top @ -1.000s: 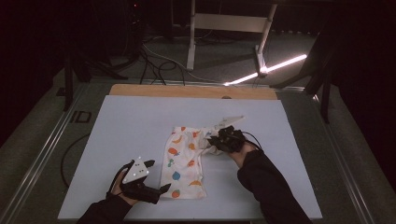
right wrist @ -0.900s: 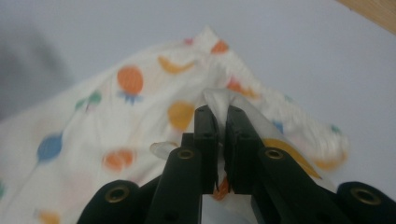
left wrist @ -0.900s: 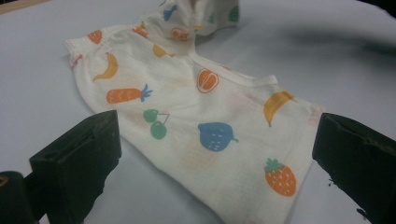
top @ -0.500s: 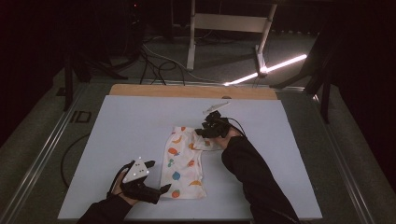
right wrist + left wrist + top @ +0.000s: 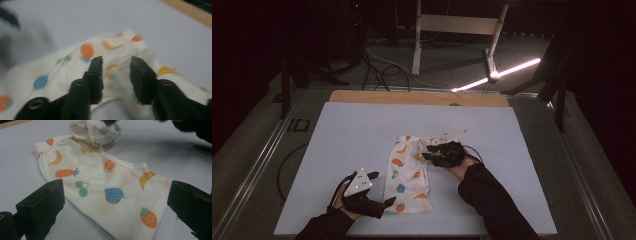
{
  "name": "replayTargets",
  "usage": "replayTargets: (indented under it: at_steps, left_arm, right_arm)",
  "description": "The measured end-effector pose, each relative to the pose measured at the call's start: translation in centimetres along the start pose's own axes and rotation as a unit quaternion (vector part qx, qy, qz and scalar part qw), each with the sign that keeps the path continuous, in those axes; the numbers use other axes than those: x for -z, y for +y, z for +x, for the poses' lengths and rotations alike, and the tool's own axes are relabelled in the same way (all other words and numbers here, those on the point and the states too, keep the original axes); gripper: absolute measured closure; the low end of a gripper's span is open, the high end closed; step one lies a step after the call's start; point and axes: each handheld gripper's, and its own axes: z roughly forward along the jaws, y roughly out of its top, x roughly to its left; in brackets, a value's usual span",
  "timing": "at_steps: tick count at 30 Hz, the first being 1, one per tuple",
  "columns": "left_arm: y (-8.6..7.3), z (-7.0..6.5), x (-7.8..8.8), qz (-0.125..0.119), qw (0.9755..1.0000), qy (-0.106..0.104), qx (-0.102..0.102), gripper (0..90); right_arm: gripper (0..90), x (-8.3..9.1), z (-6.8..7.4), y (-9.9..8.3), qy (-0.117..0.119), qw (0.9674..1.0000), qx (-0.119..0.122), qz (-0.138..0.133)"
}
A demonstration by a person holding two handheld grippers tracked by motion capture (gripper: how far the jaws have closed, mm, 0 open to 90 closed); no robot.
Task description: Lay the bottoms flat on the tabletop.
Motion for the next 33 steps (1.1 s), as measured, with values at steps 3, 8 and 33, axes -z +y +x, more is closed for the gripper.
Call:
replayTargets:
  at_steps: [3, 8, 33]
  left_arm:
    - [-0.1, 0.0, -0.1, 0.002, 1.0, 0.0, -0.001, 1.9]
    - [-0.1, 0.0, -0.1, 0.003, 1.0, 0.0, -0.001, 1.9]
    - [-0.1, 0.0, -0.2, 0.005, 1.0, 0.0, -0.003, 1.9]
  right_arm:
    - [63.3, -1.3, 0.7, -1.1, 0.005, 0.9997, 0.025, 0.007]
    - [62.0, -3.8, 0.0, -2.2, -0.024, 0.9969, 0.054, 0.051]
    - [71.4, -2.5, -2.6, -1.7, 0.004, 0.9986, -0.001, 0.052]
